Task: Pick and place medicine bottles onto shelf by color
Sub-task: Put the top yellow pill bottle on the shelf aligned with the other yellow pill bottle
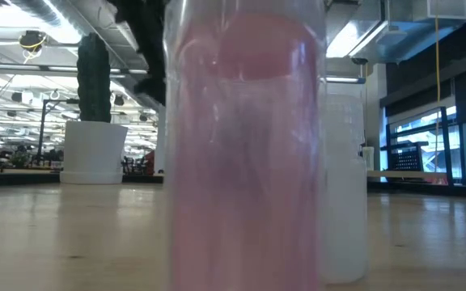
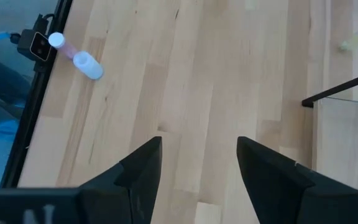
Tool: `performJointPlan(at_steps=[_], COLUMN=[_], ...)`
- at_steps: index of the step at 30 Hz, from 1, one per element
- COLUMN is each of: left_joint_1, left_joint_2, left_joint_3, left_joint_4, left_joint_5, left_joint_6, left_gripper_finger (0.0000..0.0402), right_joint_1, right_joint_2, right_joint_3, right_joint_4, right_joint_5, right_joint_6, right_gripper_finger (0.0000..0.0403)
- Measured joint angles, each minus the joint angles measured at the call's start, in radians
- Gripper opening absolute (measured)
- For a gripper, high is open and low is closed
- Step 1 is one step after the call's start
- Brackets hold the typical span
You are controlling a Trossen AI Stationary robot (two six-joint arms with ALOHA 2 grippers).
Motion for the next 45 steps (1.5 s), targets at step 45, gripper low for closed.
performJointPlan(at_steps=[45], left_joint_1=[0.012], left_joint_2=[0.239], left_joint_3=[-0.002], left_joint_4=[0.132], left_joint_5=[-0.216], left_joint_6=[-0.028], left_gripper_finger=[0.0236], right_joint_1=[-0.003], right_joint_2=[0.000], right_joint_3=[0.000], right_joint_4=[0.001], right_joint_5=[0.001], right_joint_6=[0.025], right_gripper_finger=[0.0209])
